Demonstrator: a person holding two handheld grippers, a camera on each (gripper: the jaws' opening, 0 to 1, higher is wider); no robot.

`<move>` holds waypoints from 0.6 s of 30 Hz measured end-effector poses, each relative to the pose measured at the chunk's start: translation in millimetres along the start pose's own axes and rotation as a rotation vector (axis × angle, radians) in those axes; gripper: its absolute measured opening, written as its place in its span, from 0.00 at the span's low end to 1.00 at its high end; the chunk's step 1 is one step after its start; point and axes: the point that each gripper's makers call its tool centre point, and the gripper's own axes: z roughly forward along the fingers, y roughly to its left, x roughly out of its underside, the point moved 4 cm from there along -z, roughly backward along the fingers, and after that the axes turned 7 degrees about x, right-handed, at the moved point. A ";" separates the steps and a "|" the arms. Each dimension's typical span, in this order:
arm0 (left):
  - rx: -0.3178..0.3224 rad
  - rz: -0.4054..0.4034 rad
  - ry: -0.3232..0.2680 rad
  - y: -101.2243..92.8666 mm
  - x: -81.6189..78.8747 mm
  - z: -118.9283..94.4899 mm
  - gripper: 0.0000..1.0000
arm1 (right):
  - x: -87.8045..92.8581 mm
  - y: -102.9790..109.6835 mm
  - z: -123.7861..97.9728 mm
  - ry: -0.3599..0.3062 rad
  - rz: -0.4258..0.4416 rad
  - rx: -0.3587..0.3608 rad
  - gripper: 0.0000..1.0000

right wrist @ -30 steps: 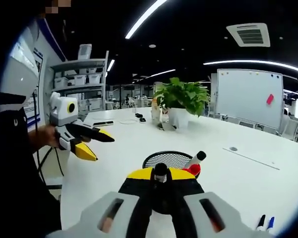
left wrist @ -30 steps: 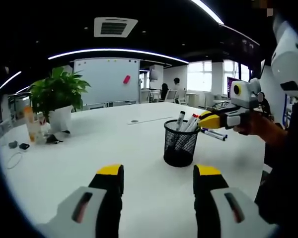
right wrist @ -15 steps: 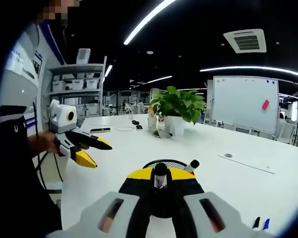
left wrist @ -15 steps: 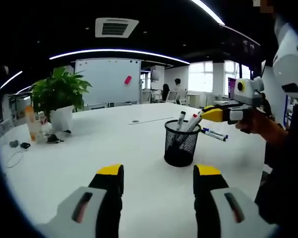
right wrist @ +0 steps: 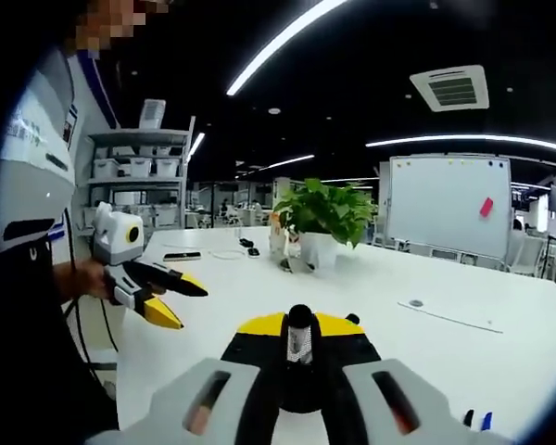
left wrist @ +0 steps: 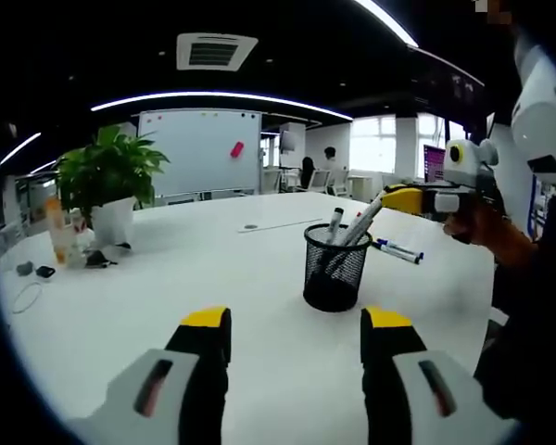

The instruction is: Pick up the whiteboard markers from the pen holder and place them facing the whiteboard neatly

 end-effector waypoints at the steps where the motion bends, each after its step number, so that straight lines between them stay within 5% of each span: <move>1: -0.001 0.000 0.000 0.0 0.1 -0.2 0.57 | -0.3 0.1 -0.7 0.001 0.006 -0.002 0.13; 18: -0.001 -0.002 -0.006 -1.6 -0.4 -1.0 0.57 | -12.0 -3.9 -8.3 -0.037 0.013 0.012 0.13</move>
